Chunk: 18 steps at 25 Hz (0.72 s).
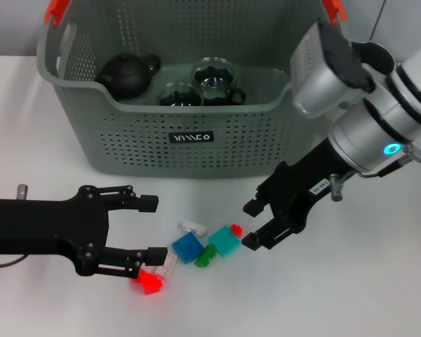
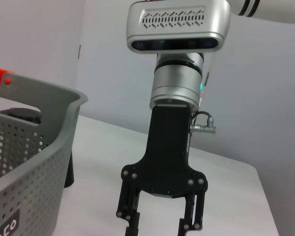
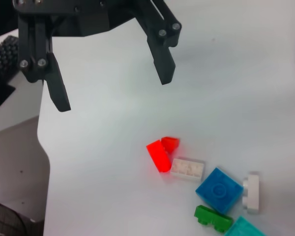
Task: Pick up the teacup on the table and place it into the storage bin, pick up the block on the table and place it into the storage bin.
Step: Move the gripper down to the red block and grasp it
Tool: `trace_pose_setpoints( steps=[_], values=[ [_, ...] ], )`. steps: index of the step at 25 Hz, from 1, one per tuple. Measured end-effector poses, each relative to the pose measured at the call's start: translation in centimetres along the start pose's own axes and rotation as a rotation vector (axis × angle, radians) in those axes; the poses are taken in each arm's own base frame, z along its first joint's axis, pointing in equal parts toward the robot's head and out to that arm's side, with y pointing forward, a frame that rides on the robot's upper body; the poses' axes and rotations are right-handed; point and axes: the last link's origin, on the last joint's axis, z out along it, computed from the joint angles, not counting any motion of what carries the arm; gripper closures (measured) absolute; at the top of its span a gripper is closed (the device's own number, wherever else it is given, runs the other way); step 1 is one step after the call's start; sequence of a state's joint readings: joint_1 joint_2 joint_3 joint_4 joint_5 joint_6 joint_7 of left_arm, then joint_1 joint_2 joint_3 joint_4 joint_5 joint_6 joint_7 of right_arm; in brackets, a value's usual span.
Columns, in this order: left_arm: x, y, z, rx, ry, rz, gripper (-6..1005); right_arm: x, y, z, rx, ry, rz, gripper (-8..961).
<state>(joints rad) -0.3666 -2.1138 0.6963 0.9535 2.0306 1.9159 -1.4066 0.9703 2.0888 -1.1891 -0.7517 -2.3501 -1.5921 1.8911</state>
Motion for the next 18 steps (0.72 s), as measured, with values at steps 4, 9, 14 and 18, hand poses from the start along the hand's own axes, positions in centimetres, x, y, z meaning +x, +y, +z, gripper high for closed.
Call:
trace_pose_setpoints(
  steps=[4, 9, 14, 18],
  values=[
    [0.0, 0.0, -0.1, 0.004, 0.002, 0.001, 153, -0.9, 0.0, 0.4, 0.010, 0.021, -0.030, 308],
    [0.0, -0.1, -0.3, 0.017, 0.008, 0.003, 153, -2.1, -0.3, 0.4, 0.035, 0.023, -0.068, 308],
    [-0.1, -0.2, -0.6, 0.034, 0.022, -0.004, 153, -2.8, -0.3, 0.4, 0.049, 0.038, -0.105, 307],
    [-0.1, -0.3, -0.6, 0.041, 0.026, -0.003, 152, -3.4, -0.4, -0.1, 0.074, 0.043, -0.142, 307]
  ],
)
